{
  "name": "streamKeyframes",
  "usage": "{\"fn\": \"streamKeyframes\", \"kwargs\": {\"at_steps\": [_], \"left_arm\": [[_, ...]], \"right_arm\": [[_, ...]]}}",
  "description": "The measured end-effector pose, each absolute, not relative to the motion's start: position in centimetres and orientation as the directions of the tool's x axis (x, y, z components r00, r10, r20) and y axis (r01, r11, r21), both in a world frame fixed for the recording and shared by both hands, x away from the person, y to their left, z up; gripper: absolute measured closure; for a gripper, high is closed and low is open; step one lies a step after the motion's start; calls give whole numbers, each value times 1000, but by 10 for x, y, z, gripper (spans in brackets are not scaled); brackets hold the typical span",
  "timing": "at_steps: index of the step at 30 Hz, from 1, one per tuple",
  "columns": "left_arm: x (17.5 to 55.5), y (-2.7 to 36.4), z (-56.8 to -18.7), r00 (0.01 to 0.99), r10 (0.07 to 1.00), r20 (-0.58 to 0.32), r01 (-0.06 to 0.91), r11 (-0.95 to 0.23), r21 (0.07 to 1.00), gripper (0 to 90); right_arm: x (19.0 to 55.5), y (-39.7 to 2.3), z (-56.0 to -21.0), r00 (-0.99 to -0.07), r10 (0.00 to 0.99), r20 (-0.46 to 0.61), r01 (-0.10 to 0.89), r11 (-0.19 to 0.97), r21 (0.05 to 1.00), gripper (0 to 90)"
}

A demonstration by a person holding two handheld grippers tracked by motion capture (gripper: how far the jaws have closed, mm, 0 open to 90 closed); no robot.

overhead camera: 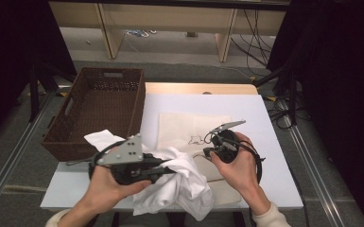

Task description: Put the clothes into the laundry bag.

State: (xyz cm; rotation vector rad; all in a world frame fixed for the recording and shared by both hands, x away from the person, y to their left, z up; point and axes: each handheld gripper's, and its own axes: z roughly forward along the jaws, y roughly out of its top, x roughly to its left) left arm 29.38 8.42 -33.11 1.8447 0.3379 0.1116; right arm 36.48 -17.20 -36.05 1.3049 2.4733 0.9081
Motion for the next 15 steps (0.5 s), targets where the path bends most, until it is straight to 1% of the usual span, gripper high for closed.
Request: {"fn": "streamKeyframes", "kwargs": {"at_steps": [4,6,9,11,13,15], "left_arm": [[300,67,-348,950,288,-124,211,-292,933,861],[303,61,-354,948,293,-120,213,-309,927,861],[307,55,-360,939,330,-95,212,-341,916,860],[310,50,-365,935,350,-62,200,-374,906,859],[313,44,-372,929,366,-49,206,-404,891,857],[317,37,-380,927,374,-30,207,-444,872,856]], "right_arm": [[364,-170,-361,-589,800,114,691,426,584,900],[364,-170,-361,-588,801,110,689,425,587,900],[364,-170,-361,-584,805,103,681,416,603,900],[363,-169,-361,-587,803,106,679,417,604,900],[362,-168,-360,-583,805,108,685,416,598,900],[362,-169,-359,-599,794,102,673,430,602,900]]}}
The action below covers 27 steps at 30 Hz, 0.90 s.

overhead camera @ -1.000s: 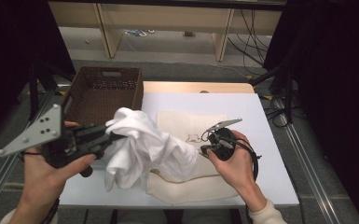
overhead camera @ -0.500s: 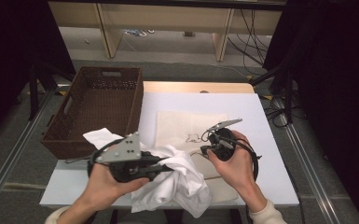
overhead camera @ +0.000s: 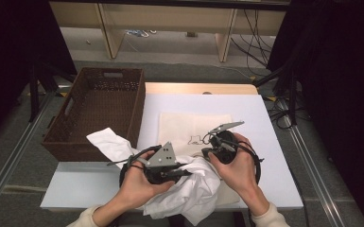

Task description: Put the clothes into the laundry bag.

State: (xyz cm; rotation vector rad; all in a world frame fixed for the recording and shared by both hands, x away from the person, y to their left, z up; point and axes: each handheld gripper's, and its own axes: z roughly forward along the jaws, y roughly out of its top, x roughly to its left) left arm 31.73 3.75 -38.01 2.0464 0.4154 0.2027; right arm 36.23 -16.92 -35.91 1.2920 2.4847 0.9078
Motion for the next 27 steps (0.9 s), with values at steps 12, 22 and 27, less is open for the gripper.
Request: {"fn": "streamKeyframes", "kwargs": {"at_steps": [12,22,27], "left_arm": [[341,5,-423,895,414,163,175,-665,726,835],[350,-8,-444,877,434,206,192,-710,678,723],[346,4,-429,882,454,128,233,-655,719,519]], "right_arm": [[359,-167,-358,-604,791,96,661,430,615,900],[356,-159,-360,-616,783,90,651,442,617,900],[356,-161,-360,-610,787,93,656,435,617,900]]}}
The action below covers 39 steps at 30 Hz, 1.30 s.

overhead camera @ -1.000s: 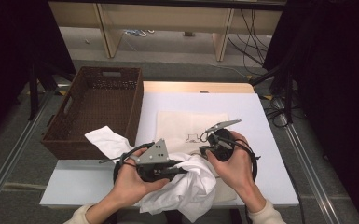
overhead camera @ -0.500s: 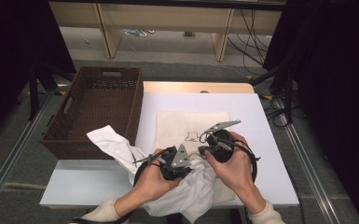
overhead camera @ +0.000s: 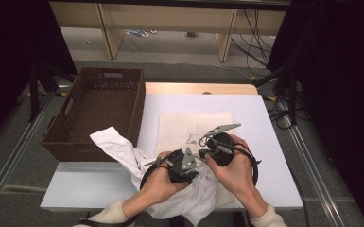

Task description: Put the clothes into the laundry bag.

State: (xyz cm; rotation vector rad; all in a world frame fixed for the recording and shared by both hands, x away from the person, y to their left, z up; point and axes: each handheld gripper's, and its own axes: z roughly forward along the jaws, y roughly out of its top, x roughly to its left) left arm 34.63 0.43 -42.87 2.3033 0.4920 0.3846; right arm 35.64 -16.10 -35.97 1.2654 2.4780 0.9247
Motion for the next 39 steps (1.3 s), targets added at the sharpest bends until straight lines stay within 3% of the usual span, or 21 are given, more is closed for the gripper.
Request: {"fn": "streamKeyframes", "kwargs": {"at_steps": [3,4,12,19,23,28,30,32,39], "left_arm": [[338,15,-414,880,468,74,249,-590,768,412],[336,19,-409,877,472,92,235,-589,773,393],[308,37,-383,906,423,32,214,-520,827,317],[289,11,-416,941,318,115,144,-684,715,223],[290,-3,-443,938,288,193,106,-769,631,217],[294,-11,-461,940,263,216,84,-794,601,287],[296,-10,-462,937,267,226,84,-799,596,349],[298,-9,-462,927,270,261,70,-807,586,485],[305,-10,-468,918,278,281,77,-823,562,646]], "right_arm": [[357,-163,-359,-613,785,94,654,438,617,900],[357,-162,-359,-600,793,103,667,425,612,900],[359,-162,-361,-608,788,104,667,435,604,900],[361,-163,-363,-615,784,85,651,444,615,900],[361,-163,-363,-619,781,84,651,450,612,900],[361,-163,-364,-609,787,94,665,442,602,900],[362,-163,-364,-622,778,89,656,455,602,900],[361,-163,-364,-615,783,93,663,450,598,900],[361,-162,-365,-624,776,91,659,460,595,900]]}}
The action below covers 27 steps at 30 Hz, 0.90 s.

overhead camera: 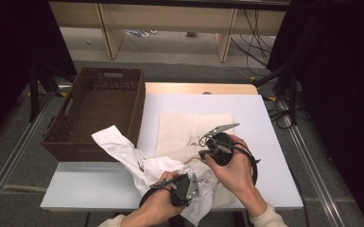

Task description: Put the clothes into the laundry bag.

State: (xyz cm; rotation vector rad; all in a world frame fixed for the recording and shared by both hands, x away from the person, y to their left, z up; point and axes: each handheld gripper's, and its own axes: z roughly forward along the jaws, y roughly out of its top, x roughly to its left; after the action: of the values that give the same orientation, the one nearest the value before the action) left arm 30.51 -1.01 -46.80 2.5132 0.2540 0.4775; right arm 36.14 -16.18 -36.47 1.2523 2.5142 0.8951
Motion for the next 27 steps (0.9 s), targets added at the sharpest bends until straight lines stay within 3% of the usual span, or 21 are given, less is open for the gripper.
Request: {"fn": "streamKeyframes", "kwargs": {"at_steps": [6,9,14,27], "left_arm": [[310,-13,-468,925,275,262,92,-832,547,789],[314,-13,-462,920,313,235,123,-800,587,825],[323,-8,-441,911,384,152,179,-700,692,832],[356,-16,-453,844,486,228,200,-679,707,817]], "right_arm": [[361,-162,-365,-622,778,93,659,456,598,900],[361,-162,-365,-629,773,86,651,463,602,900],[362,-163,-365,-625,775,95,656,455,602,900],[358,-160,-363,-619,779,97,658,448,605,900]]}}
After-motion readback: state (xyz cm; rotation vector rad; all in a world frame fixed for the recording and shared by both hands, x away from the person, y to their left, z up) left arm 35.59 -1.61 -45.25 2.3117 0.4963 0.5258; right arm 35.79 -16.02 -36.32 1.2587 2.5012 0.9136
